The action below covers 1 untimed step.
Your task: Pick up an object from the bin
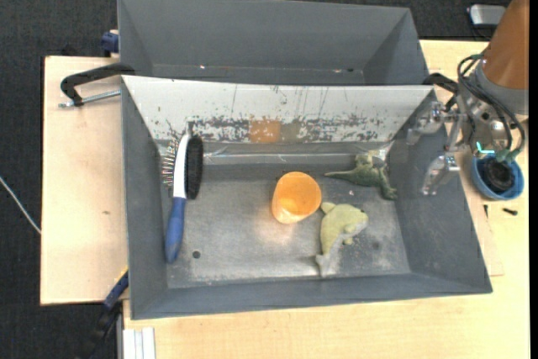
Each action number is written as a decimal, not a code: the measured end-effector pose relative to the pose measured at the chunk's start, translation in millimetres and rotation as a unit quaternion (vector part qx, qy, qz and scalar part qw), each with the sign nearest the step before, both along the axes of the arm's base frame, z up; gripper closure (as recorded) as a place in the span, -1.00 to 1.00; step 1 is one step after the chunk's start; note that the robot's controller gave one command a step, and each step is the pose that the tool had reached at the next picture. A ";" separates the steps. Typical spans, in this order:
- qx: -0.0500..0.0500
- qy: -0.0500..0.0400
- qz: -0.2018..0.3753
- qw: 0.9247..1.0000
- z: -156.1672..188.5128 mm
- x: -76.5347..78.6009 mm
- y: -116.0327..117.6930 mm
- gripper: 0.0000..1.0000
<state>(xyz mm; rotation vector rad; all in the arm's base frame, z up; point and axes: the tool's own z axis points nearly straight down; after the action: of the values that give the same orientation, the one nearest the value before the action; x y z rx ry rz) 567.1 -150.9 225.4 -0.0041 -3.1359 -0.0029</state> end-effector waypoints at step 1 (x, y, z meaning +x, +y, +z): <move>-0.001 -0.009 0.124 0.992 -129.6 20.8 35.9 -1.00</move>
Offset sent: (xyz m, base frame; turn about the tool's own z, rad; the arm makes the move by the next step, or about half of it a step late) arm 0.0196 0.0385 -0.1485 -0.2562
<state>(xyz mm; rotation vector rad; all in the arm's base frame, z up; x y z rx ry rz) 587.8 -115.0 95.8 0.3858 -3.1292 0.0021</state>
